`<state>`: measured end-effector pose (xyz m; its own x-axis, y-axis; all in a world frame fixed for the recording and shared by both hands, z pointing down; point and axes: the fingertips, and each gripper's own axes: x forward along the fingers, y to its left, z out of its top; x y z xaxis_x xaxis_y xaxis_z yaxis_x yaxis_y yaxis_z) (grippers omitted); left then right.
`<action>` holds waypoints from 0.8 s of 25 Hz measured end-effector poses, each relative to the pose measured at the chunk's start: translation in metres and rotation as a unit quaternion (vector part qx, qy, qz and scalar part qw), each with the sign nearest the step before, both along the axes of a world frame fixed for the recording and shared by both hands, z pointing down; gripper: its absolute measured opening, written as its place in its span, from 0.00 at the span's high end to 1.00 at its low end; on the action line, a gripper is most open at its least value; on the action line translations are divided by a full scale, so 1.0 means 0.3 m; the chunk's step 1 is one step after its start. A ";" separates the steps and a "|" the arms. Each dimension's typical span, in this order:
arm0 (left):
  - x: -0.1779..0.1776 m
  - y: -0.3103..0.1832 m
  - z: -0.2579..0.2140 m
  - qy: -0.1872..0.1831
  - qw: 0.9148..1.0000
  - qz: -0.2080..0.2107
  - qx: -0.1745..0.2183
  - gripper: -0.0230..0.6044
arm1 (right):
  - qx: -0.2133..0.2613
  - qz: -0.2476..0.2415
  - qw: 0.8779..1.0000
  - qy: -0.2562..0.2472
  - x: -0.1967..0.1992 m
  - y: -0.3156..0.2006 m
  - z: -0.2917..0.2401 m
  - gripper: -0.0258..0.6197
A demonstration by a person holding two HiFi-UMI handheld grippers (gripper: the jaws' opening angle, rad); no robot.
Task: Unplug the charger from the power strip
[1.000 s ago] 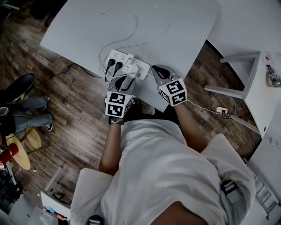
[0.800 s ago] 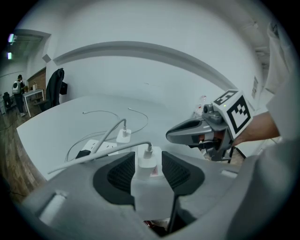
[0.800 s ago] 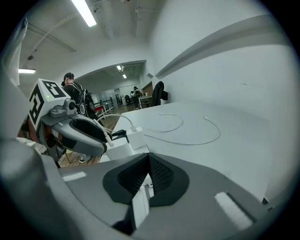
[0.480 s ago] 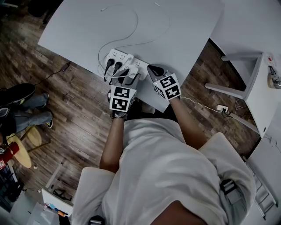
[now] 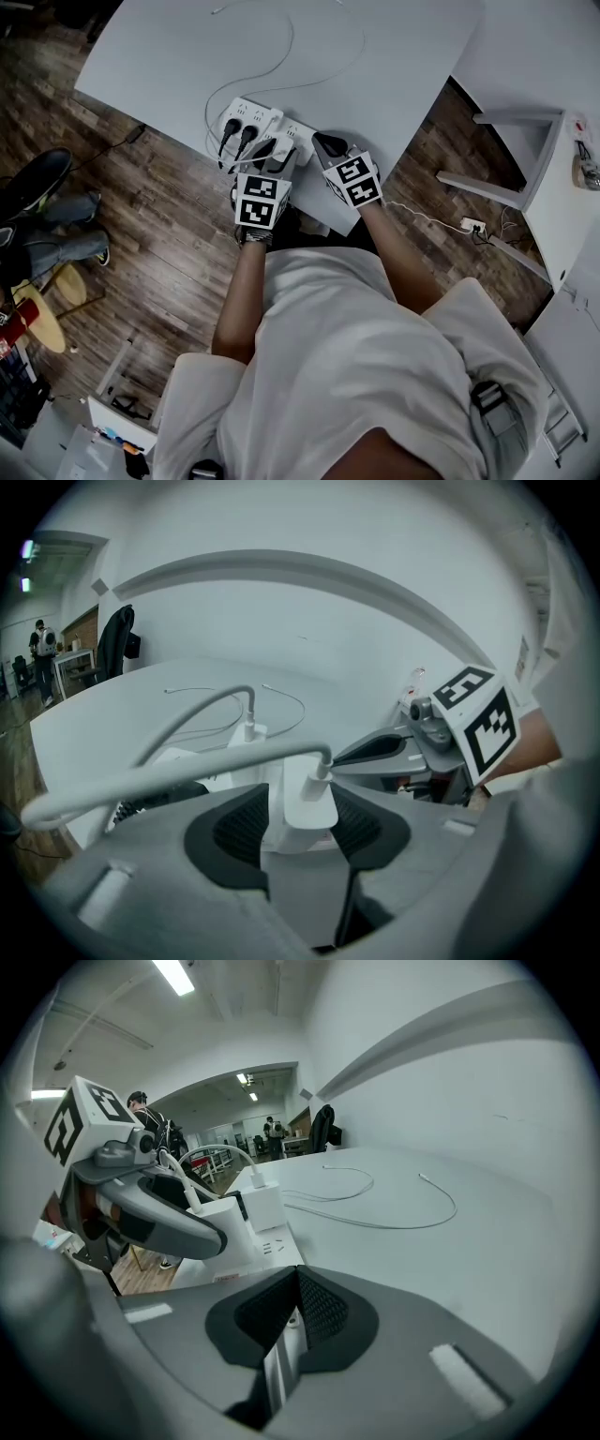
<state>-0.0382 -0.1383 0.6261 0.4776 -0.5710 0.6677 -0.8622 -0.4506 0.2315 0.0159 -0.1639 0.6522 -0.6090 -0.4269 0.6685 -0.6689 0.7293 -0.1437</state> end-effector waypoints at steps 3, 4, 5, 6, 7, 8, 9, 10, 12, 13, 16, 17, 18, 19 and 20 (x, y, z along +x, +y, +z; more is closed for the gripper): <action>0.003 -0.004 0.002 -0.003 1.000 -0.001 0.003 0.67 | -0.005 0.006 1.000 -0.006 0.004 0.001 -0.002 0.96; 0.004 -0.006 0.002 -0.004 1.000 -0.003 0.003 0.67 | -0.006 0.005 1.000 -0.007 0.005 0.001 -0.003 0.96; 0.005 -0.008 0.004 -0.007 1.000 -0.006 0.002 0.67 | -0.008 0.005 1.000 -0.010 0.004 0.001 -0.004 0.96; 0.005 -0.009 0.006 -0.011 1.000 -0.006 0.001 0.67 | -0.011 0.006 1.000 -0.014 0.004 0.000 -0.006 0.96; 0.006 -0.009 0.007 -0.016 1.000 -0.005 0.000 0.68 | -0.014 0.007 1.000 -0.018 0.004 -0.001 -0.007 0.96; 0.007 -0.008 0.007 -0.020 1.000 -0.004 0.001 0.71 | -0.016 0.008 1.000 -0.021 0.004 -0.001 -0.007 0.96; 0.009 -0.009 0.007 -0.023 1.000 -0.003 0.003 0.71 | -0.016 0.008 1.000 -0.023 0.005 -0.001 -0.007 0.96; 0.010 -0.009 0.007 -0.023 1.000 -0.004 0.005 0.72 | -0.015 0.008 1.000 -0.024 0.006 0.000 -0.006 0.96; 0.011 -0.009 0.011 -0.016 1.000 -0.010 0.004 0.72 | -0.009 0.005 1.000 -0.021 0.008 0.001 -0.004 0.96; 0.012 -0.011 0.010 -0.012 1.000 -0.013 0.003 0.72 | -0.003 0.001 1.000 -0.017 0.008 0.001 -0.003 0.96; 0.007 -0.014 0.006 0.001 1.000 -0.023 -0.002 0.71 | 0.013 -0.011 1.000 -0.004 0.003 0.001 0.001 0.96; 0.005 -0.014 0.006 0.005 1.000 -0.025 -0.003 0.71 | 0.012 -0.011 1.000 -0.004 0.001 0.002 0.002 0.96; 0.004 -0.014 0.006 0.009 1.000 -0.027 -0.004 0.71 | 0.010 -0.009 1.000 -0.008 0.001 0.002 0.003 0.96; 0.003 -0.013 0.007 0.014 0.999 -0.030 -0.005 0.71 | 0.009 -0.008 1.000 -0.011 0.002 0.002 0.003 0.96; 0.004 -0.013 0.007 0.020 0.999 -0.034 -0.006 0.71 | 0.008 -0.006 1.000 -0.014 0.004 0.002 0.003 0.96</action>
<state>-0.0371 -0.1423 0.6281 0.4643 -0.5946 0.6564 -0.8807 -0.3885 0.2711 0.0170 -0.1633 0.6530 -0.6328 -0.4298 0.6440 -0.6556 0.7400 -0.1503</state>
